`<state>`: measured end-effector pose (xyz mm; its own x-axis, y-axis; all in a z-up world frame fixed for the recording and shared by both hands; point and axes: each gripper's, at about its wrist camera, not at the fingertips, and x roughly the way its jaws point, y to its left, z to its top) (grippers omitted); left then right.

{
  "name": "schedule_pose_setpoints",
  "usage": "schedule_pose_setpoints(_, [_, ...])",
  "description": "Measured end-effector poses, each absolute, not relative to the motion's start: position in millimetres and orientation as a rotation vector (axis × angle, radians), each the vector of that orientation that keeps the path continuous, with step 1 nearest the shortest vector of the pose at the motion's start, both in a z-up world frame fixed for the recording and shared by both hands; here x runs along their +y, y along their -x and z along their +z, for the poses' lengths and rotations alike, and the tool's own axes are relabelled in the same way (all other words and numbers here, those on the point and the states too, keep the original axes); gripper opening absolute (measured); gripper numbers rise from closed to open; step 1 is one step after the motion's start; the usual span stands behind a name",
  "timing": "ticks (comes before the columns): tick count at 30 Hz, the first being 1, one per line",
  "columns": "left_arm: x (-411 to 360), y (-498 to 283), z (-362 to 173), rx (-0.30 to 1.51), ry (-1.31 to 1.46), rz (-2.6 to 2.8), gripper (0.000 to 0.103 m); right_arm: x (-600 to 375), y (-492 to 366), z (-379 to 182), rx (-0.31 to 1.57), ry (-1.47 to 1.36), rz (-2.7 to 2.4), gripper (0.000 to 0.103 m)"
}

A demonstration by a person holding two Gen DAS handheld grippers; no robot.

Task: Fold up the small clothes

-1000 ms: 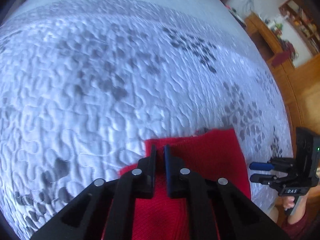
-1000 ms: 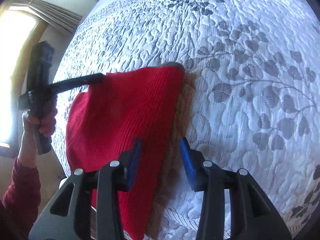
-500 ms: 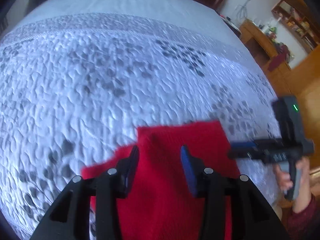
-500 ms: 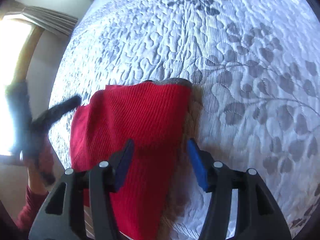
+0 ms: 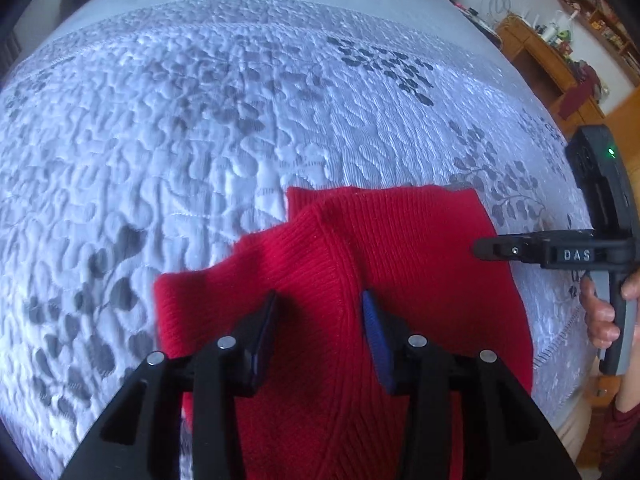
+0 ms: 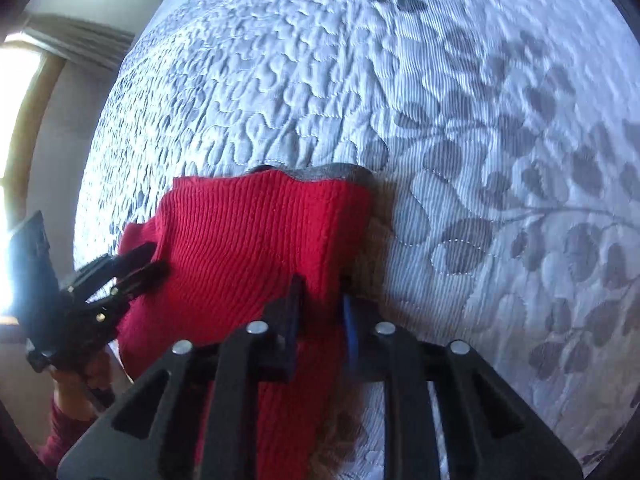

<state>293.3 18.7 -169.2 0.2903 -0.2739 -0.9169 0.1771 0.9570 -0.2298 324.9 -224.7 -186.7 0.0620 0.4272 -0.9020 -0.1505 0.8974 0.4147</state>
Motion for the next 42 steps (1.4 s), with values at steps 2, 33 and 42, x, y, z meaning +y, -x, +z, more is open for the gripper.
schedule_pose_setpoints(2, [18.0, -280.0, -156.0, 1.233, 0.06, -0.242, 0.053, -227.4, -314.6, -176.2, 1.416, -0.209, 0.432, 0.031])
schedule_pose_setpoints(33, [40.8, -128.7, -170.3, 1.304, 0.236, -0.176, 0.06, -219.9, -141.3, -169.4, 1.485, -0.273, 0.573, 0.014])
schedule_pose_setpoints(42, [47.3, -123.8, -186.7, 1.344, 0.308, -0.215, 0.022, -227.5, -135.9, -167.7, 1.473, -0.227, 0.578, 0.011])
